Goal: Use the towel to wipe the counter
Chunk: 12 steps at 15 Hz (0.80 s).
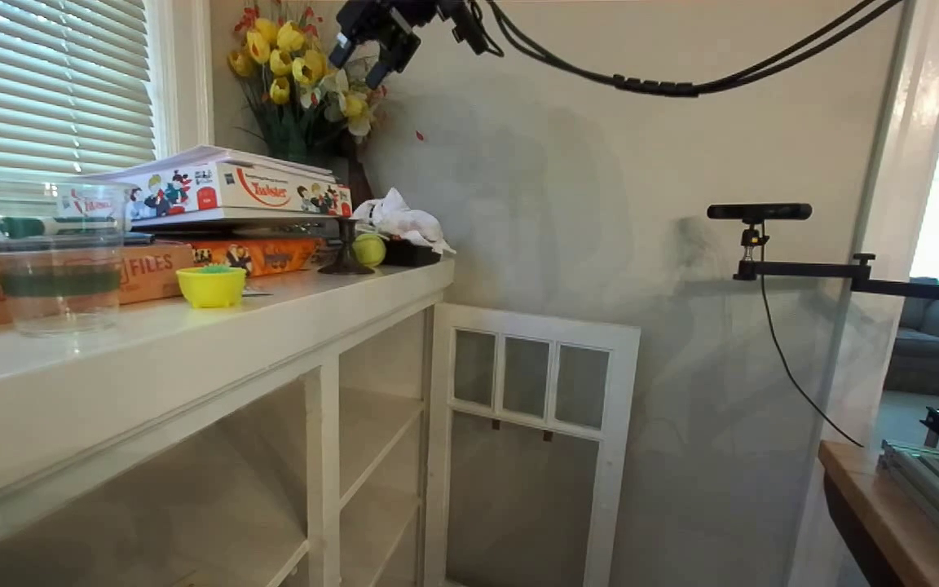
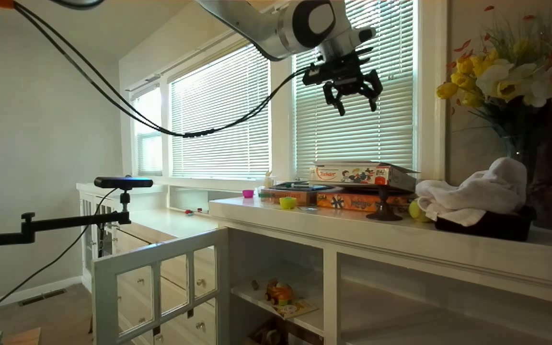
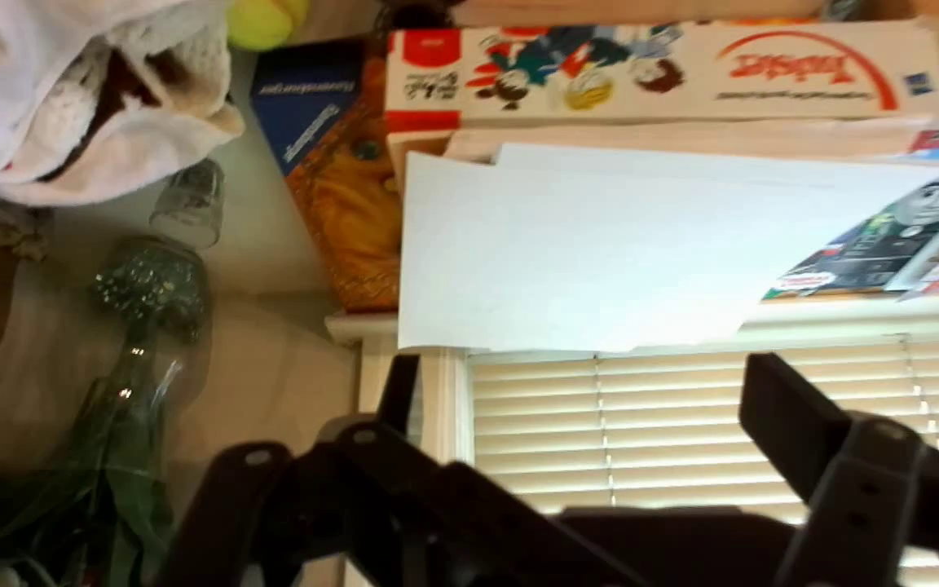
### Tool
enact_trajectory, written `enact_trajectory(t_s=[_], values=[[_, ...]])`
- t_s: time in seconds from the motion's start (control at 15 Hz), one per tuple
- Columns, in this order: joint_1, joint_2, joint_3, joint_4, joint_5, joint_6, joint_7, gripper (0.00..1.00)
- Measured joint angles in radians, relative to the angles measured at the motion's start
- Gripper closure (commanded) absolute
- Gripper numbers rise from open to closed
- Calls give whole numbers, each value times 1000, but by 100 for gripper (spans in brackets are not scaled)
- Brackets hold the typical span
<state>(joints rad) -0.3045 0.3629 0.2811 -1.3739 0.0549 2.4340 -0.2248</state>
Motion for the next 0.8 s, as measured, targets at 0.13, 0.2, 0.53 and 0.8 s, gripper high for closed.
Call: enact_trajectory(t_s=[0.13,0.2,0.53,0.8], values=[[60,-54,-60,-16,30,-115,69,0],[91,-74,-89,-26,31,-160,115,0],[193,-129,-158,-140,46,-283,329,0],[243,-127,-192,-207,71,-314,393,0]])
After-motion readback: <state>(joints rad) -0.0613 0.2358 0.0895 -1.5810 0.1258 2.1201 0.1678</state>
